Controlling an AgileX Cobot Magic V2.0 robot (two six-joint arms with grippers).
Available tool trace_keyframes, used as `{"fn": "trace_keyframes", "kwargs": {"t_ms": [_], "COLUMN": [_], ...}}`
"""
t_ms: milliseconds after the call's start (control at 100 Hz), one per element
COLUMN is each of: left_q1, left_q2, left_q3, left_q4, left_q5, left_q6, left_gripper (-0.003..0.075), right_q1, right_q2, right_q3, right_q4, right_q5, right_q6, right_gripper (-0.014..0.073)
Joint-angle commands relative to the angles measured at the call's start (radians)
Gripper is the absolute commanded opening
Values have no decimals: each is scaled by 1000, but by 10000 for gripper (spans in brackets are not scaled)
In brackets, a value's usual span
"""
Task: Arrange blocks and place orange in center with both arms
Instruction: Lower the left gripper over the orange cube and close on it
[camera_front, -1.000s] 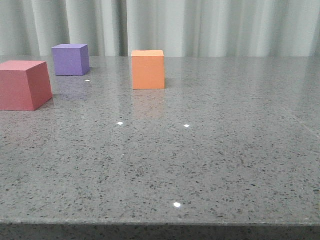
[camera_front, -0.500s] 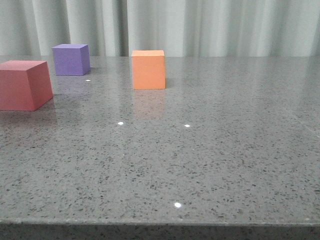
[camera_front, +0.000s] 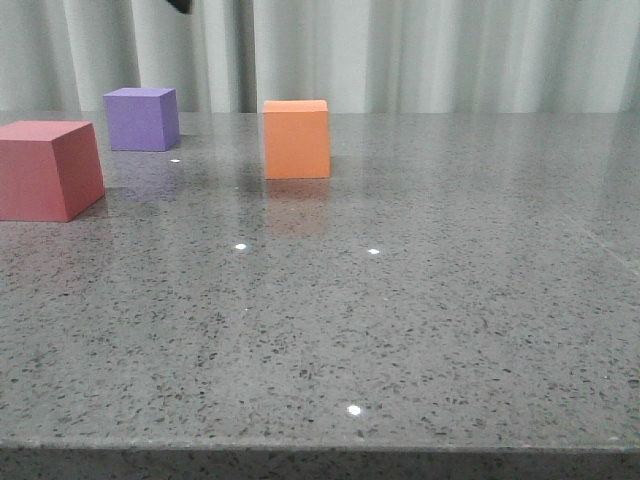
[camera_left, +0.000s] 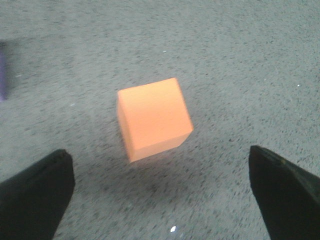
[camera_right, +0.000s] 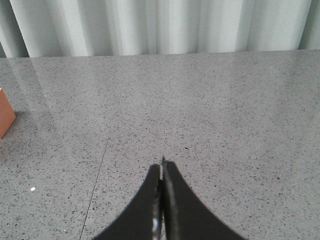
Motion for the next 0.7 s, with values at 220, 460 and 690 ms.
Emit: {"fn": "trace_keyframes", "kwargs": {"t_ms": [220,460,690], "left_q1": [-35,-35,-31], "left_q2": [148,208,263], "left_q3": [-240,-261,-261], "left_q4": [107,136,148], "left_q5": [19,26,10], "left_q6": [-99,-110,-124], "left_gripper": [659,659,659], "right_q1": [-4,-4,-4], "right_q2": [2,2,2], "right_q3": [-25,-25,-25], "right_q4": [-21,-21,-21], "right_q5": [-76,-76,-76], "right_q6": [-11,-11,-11], "right_gripper": [-110,-110,-110]}}
